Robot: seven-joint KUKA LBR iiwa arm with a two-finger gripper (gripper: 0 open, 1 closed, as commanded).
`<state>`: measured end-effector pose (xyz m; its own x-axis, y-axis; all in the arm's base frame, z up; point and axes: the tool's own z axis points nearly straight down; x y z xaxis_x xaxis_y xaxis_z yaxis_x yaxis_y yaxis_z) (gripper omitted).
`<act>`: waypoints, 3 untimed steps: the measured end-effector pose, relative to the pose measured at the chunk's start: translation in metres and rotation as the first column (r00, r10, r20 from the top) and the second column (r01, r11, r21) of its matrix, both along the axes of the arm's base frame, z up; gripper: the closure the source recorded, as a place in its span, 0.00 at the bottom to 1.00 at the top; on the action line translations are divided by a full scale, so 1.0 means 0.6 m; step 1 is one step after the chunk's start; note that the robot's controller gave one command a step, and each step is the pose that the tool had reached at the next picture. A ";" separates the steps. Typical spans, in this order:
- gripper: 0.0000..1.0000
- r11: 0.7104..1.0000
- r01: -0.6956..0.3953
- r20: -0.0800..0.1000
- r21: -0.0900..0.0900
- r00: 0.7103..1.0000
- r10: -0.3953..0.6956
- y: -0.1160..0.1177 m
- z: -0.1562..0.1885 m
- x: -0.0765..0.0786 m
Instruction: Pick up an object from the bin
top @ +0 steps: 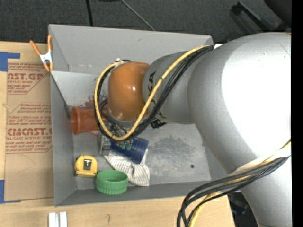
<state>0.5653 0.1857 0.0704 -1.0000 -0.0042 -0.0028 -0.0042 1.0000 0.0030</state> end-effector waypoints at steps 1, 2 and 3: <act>1.00 1.000 -0.003 -0.005 -0.001 1.000 0.003 -0.076 0.037 0.002; 0.00 0.998 -0.064 0.001 -0.002 0.998 0.064 -0.075 0.175 0.015; 0.00 0.998 -0.064 0.000 -0.002 0.998 0.064 -0.075 0.174 0.014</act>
Offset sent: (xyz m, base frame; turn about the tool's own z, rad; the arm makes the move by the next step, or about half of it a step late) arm 0.0081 -0.0461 0.1048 -0.0635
